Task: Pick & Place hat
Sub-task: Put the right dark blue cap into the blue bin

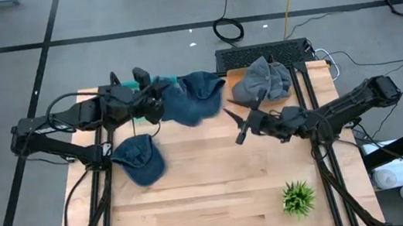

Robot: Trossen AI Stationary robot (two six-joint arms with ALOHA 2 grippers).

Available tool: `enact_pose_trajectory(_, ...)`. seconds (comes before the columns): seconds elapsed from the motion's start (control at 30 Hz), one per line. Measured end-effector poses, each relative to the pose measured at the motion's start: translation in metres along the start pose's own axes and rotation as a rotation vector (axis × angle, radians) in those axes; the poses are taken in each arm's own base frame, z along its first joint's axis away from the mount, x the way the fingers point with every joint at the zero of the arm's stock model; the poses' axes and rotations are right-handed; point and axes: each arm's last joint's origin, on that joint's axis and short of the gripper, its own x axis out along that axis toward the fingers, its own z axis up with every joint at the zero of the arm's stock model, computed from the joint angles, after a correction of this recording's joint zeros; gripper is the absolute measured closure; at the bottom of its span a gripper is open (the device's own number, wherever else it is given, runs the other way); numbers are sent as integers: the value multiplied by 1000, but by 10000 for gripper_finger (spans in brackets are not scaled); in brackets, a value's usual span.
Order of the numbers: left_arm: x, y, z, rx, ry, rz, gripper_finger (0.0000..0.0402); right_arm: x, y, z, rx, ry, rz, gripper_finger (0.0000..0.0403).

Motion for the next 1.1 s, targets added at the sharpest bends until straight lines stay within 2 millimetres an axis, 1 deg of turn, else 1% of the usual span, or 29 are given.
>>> enact_pose_trajectory(0.03, 0, 0, 0, -14, -4, 0, 400, 1, -1, -1, -5, 5, -5, 303)
enact_pose_trajectory(0.13, 1, 2, -1, -38, -7, 10, 400, 3, -1, -2, -31, -10, 21, 374)
enact_pose_trajectory(0.17, 1, 2, -1, -36, -6, 11, 400, 3, -1, -2, -30, -20, 36, 388)
enact_pose_trajectory(0.2, 2, 2, -2, -29, -1, 12, 400, 3, -1, -2, -29, -23, 41, 393)
enact_pose_trajectory(0.27, 2, 3, -3, 3, 28, 24, 400, 3, 0, -2, -13, -16, 44, 381)
enact_pose_trajectory(0.33, 4, 3, -6, 47, 59, 26, 400, 2, 0, -3, 19, -10, 40, 358)
enact_pose_trajectory(0.53, 27, -5, -11, 206, 135, -34, 400, 2, 0, -2, 51, -12, 41, 286)
enact_pose_trajectory(0.67, 41, -13, -18, 313, 197, -99, 400, 2, 0, -2, 51, -12, 40, 253)
enact_pose_trajectory(0.73, 47, -14, -20, 359, 226, -104, 400, 2, 0, -2, 54, -15, 38, 241)
enact_pose_trajectory(0.87, 54, -20, -33, 483, 288, -135, 400, 2, 0, -2, 50, -10, 41, 228)
enact_pose_trajectory(0.97, 60, -28, -42, 557, 334, -154, 400, 2, 1, -3, 47, -8, 43, 225)
enact_pose_trajectory(1.1, 67, -33, -57, 619, 406, -179, 400, 2, 1, -3, 46, -7, 43, 226)
